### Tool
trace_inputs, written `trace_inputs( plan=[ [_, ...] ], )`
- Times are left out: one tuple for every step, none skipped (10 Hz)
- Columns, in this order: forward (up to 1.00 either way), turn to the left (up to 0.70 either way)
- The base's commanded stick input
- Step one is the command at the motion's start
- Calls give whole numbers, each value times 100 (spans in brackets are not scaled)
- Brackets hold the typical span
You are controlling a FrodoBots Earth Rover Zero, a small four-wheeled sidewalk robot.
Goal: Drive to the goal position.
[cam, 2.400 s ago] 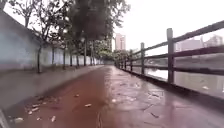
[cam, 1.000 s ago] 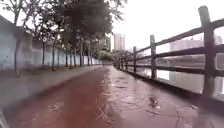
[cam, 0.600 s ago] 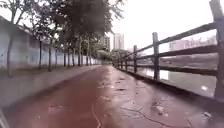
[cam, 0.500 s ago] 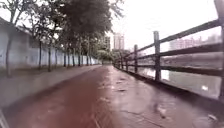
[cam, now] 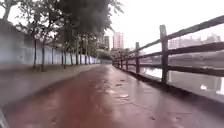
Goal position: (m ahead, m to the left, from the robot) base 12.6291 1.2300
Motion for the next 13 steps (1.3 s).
trace_inputs(
  plan=[
    [100, 32],
    [100, 0],
    [100, 0],
    [100, 0],
    [100, 0],
    [100, 0],
    [100, 0],
    [100, 0],
    [100, 0],
    [100, 0],
    [100, 0],
    [100, 0],
    [100, 0]
  ],
)
